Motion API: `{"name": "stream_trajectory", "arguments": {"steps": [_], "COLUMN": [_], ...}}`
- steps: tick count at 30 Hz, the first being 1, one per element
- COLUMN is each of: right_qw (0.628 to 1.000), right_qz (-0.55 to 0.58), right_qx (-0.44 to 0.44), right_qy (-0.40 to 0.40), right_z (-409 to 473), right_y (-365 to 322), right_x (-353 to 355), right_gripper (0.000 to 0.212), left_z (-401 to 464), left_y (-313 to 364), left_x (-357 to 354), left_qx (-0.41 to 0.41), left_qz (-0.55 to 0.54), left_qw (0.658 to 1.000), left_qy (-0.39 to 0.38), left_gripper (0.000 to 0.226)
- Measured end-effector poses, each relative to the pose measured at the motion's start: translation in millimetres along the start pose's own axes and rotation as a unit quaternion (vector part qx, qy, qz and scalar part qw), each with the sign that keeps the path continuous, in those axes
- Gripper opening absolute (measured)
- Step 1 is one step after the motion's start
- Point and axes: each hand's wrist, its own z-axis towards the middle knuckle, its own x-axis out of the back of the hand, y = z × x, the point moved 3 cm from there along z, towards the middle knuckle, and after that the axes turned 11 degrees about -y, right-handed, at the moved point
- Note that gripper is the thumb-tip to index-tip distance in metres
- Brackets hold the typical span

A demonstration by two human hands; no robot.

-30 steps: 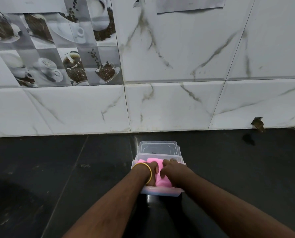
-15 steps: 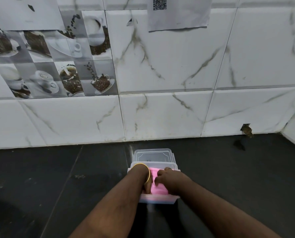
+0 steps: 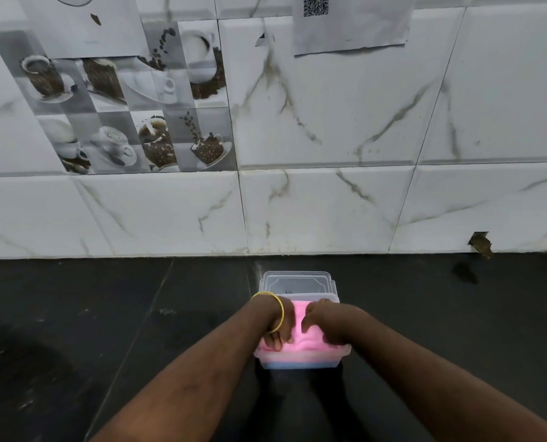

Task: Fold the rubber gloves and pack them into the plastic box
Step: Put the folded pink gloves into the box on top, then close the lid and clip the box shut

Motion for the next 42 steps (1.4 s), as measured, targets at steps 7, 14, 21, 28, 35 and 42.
{"name": "stream_trajectory", "arguments": {"steps": [7,14,21,28,35,42], "right_qw": [0.907,0.778,0.748,0.701,0.63,0.353], "right_qz": [0.321,0.529,0.571,0.655,0.662,0.823], "right_qx": [-0.05,-0.201,-0.287,-0.247,-0.155,-0.033], "right_qy": [0.27,0.273,0.182,0.134,0.377,0.444], "right_z": [-3,27,59,68,29,-14], "right_y": [38,82,99,99,88,68], "right_x": [54,24,-11,-15,40,59], "right_gripper": [0.021,0.025,0.032,0.06,0.029,0.017], "left_z": [-7,40,75,83,28,-26], "left_y": [-24,-73,-86,-86,-58,-48], "left_x": [66,82,83,80,100,88], "left_qx": [-0.168,-0.085,-0.018,-0.053,-0.17,-0.296], "left_qz": [-0.243,-0.328,-0.322,-0.486,-0.595,-0.674], "left_qw": [0.933,0.882,0.909,0.84,0.709,0.574], "left_qy": [0.207,0.326,0.264,0.234,0.338,0.36], "left_gripper": [0.004,0.025,0.051,0.057,0.053,0.028]}}
